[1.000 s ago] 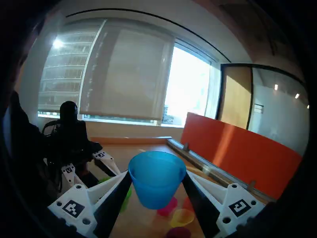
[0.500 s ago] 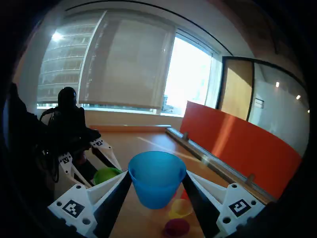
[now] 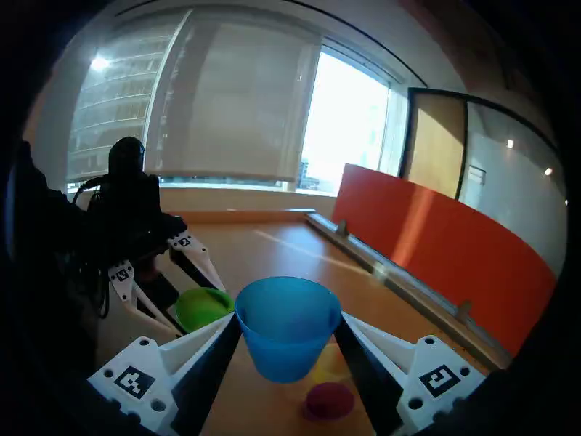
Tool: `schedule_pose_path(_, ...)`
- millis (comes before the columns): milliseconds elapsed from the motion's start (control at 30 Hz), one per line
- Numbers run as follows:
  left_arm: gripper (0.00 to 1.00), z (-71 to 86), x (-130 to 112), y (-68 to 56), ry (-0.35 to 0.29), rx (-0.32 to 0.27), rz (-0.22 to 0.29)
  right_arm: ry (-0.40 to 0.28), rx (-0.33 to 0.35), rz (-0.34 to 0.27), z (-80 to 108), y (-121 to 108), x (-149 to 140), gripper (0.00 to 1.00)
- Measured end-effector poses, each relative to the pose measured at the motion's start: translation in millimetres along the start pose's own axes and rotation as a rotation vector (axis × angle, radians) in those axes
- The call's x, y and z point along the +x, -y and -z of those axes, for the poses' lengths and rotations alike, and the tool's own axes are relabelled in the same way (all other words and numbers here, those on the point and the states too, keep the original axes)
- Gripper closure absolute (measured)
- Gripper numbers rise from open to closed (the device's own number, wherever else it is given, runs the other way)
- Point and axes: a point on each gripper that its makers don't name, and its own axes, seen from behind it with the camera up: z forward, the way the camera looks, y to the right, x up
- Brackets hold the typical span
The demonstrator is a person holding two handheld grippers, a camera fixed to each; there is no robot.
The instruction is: Pour water
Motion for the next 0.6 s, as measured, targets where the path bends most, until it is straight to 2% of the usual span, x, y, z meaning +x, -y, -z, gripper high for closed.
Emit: schedule_pose_path(600,0.13,-12.1,-31,1.4,0.105,-0.009,-0.015,0.079,0.047,-0.034,-6.4,6,-39,0.09)
